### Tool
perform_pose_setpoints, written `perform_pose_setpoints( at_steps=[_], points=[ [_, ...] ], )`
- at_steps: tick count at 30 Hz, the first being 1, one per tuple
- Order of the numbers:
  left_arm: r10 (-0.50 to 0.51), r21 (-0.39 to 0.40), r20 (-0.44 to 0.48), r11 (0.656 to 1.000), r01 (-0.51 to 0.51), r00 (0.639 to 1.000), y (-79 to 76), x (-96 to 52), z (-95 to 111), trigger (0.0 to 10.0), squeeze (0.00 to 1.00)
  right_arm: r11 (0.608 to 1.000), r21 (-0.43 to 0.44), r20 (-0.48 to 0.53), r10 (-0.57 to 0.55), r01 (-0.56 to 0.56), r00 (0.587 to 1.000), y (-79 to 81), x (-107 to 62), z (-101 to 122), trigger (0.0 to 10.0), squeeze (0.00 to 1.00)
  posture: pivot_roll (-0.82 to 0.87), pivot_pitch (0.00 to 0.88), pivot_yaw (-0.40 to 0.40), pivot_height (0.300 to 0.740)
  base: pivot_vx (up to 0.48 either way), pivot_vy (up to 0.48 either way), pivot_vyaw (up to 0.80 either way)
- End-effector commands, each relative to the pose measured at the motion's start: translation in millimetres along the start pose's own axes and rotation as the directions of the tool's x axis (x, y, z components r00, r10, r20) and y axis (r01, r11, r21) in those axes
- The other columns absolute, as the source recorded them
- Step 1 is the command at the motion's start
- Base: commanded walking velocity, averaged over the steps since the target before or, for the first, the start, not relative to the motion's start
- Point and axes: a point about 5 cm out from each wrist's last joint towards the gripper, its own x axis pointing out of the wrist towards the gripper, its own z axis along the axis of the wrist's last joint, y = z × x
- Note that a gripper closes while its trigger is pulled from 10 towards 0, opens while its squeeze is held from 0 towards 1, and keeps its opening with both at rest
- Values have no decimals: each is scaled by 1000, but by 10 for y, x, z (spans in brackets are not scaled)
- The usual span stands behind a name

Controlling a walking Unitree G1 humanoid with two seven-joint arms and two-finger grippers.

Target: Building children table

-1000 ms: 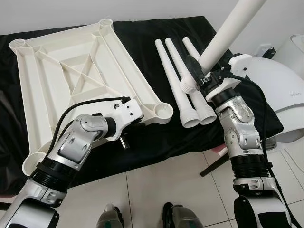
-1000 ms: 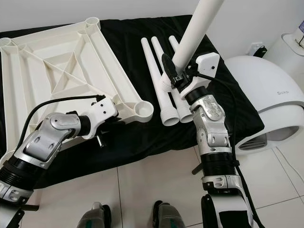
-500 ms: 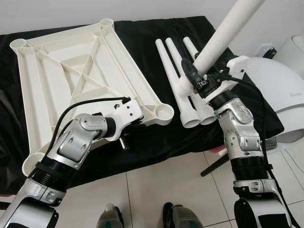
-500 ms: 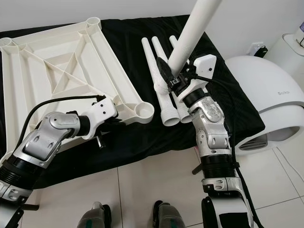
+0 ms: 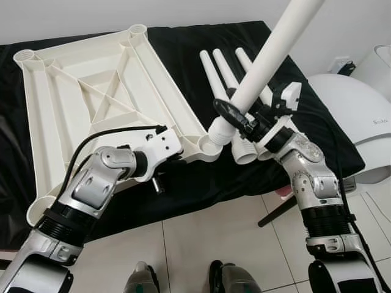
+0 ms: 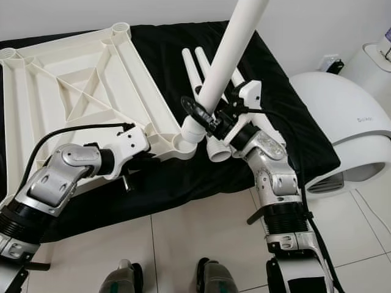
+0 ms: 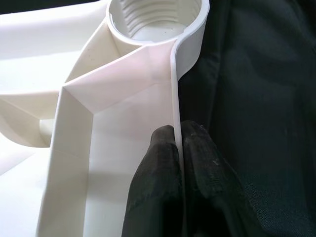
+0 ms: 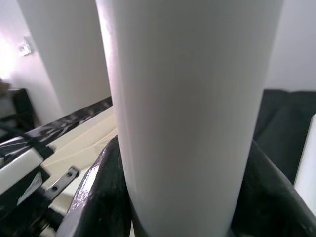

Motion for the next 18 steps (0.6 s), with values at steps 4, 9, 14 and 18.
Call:
perform_pose_setpoints(
  at_steps=[4,9,14,18],
  points=[
    [8,-7,-64,1000,-8,998,-26,-33,-146,10000,0,998,57,-29,39,-37,999,-47,-54,-85,10000,0,44,158,-10,740,0,0,0],
    [7,-6,-66,1000,-7,998,-43,-44,-149,10000,0,991,116,-17,74,-71,997,-62,-41,-120,10000,0,50,162,-15,740,0,0,0],
    [6,-7,-60,1000,-6,998,-64,-45,-137,10000,0,988,131,18,85,-87,996,-69,26,-92,10000,0,54,164,-20,740,0,0,0],
    [3,-8,-56,1000,-4,998,-85,-38,-129,10000,0,986,125,41,109,-113,993,-85,125,-46,10000,0,56,166,-27,740,0,0,0]
  ],
)
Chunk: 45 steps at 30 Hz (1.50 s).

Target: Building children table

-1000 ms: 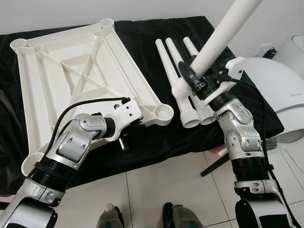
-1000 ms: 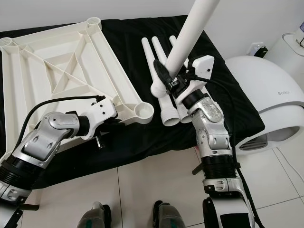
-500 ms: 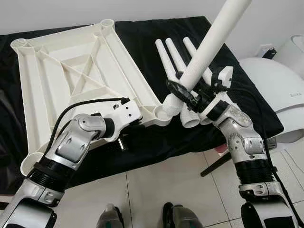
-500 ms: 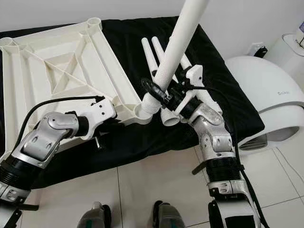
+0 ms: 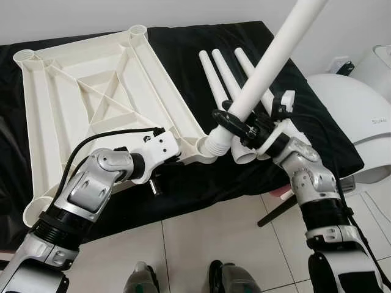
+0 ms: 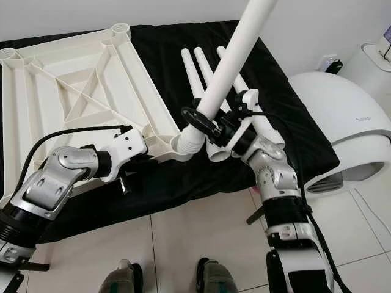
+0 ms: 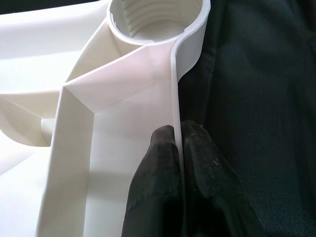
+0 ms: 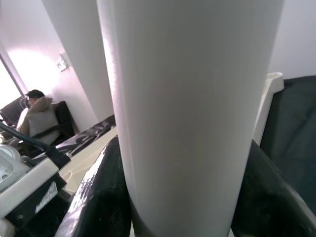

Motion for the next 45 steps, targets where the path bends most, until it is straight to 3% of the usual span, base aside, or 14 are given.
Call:
perform_pose_setpoints(
  at_steps=[1,18,29,45],
  points=[
    [0,-19,-53,1000,-1,999,-54,9,-114,10000,0,1000,-10,12,22,-21,1000,-12,30,26,10000,0,56,166,-27,740,0,0,0],
    [6,-15,-50,1000,-7,999,-90,1,-105,10000,0,994,-31,-138,100,-105,985,47,88,-282,10000,0,65,157,-36,740,0,0,0],
    [5,-19,-50,1000,-6,999,-120,2,-106,10000,0,990,-96,-204,78,-100,976,7,39,-386,10000,0,63,158,-37,740,0,0,0],
    [6,-23,-48,1000,-7,999,-125,5,-94,10000,0,992,-98,-238,54,-79,970,-3,-19,-490,10000,0,55,186,-33,740,0,0,0]
  ],
)
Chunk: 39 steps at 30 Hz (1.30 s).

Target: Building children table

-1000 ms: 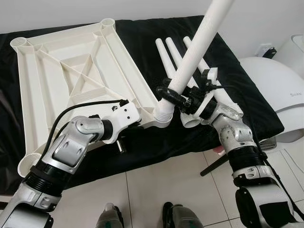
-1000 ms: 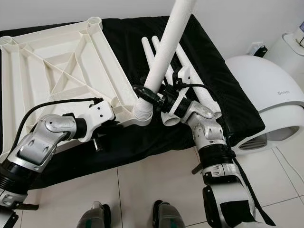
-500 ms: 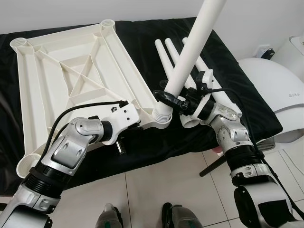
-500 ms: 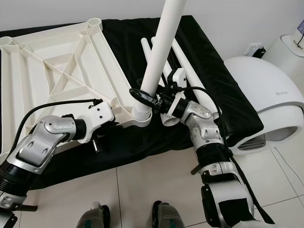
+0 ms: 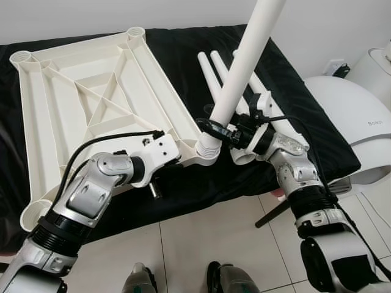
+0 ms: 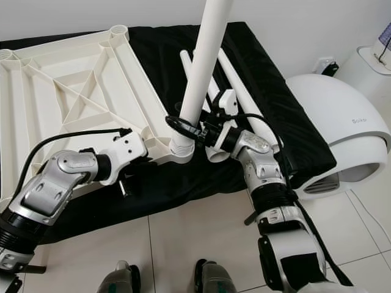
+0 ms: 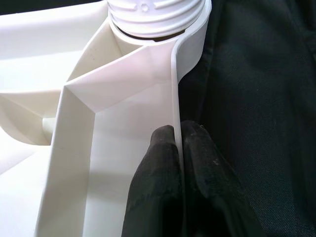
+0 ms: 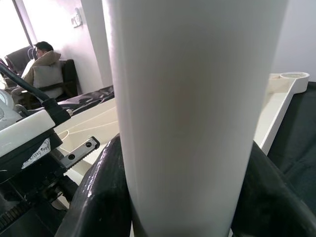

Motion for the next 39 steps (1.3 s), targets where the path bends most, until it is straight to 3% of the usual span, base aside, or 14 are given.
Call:
perform_pose_setpoints(
  at_steps=[1,13,19,39],
  points=[
    [10,-10,-36,1000,-11,999,-57,27,-76,10000,0,998,51,-128,-18,25,992,61,-104,-290,10000,0,54,186,-33,740,0,0,0],
    [10,-6,-33,1000,-11,999,-69,36,-62,10000,0,998,56,-144,-1,9,990,93,-82,-330,10000,0,53,189,-34,740,0,0,0],
    [1,11,-25,1000,-1,1000,-109,41,-18,10000,0,996,40,-224,85,-78,971,207,-55,-472,10000,0,57,198,-31,740,0,0,0],
    [1,18,-21,1000,-1,1000,-129,37,8,10000,0,997,59,-239,57,-44,969,209,-92,-569,10000,0,60,198,-35,740,0,0,0]
  ],
)
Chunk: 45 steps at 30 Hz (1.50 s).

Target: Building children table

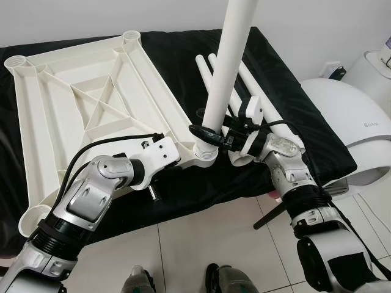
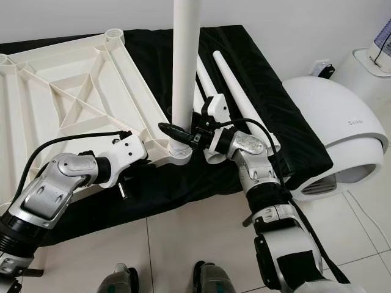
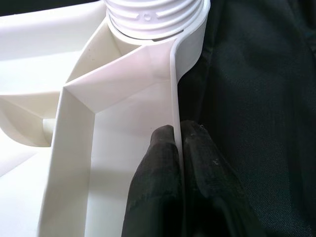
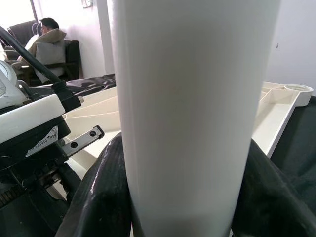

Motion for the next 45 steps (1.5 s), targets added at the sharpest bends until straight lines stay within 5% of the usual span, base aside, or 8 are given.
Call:
perform_pose_setpoints(
  at_steps=[1,45],
  points=[
    [-2,23,2,1000,1,1000,-79,41,26,10000,0,991,131,-184,2,23,983,174,-150,-463,10000,0,60,198,-35,740,0,0,0],
    [12,24,12,1000,-12,1000,-45,48,61,10000,0,962,86,-57,-253,257,966,354,-87,-322,10000,0,50,193,-40,740,0,0,0]
  ],
)
